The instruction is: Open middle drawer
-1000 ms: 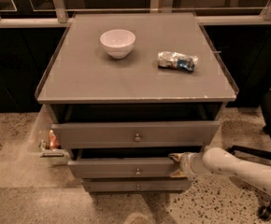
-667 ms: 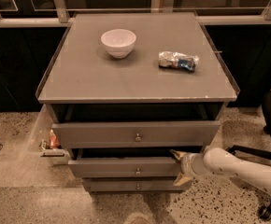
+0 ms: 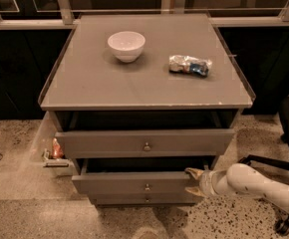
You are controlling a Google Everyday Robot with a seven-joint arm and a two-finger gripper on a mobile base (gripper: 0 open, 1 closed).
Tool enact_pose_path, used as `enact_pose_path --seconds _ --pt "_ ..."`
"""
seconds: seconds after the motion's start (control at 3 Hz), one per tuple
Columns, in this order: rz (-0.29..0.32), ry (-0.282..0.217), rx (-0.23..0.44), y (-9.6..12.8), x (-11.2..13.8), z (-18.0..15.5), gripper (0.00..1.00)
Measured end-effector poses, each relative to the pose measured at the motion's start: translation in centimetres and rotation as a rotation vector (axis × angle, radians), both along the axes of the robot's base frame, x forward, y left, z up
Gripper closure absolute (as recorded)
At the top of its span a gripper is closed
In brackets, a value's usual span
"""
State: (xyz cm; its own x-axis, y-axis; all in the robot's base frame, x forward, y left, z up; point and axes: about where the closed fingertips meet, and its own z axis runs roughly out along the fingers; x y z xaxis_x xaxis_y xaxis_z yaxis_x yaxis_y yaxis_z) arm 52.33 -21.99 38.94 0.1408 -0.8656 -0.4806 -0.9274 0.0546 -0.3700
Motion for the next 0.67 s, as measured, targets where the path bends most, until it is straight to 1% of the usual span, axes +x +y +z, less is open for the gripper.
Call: enact_pose_path --seconds 0.33,0.67 --pt "0.000 0.000 0.000 -0.01 0.02 0.51 0.88" --pt "0.000 0.000 0.000 -0.01 0.02 0.92 0.85"
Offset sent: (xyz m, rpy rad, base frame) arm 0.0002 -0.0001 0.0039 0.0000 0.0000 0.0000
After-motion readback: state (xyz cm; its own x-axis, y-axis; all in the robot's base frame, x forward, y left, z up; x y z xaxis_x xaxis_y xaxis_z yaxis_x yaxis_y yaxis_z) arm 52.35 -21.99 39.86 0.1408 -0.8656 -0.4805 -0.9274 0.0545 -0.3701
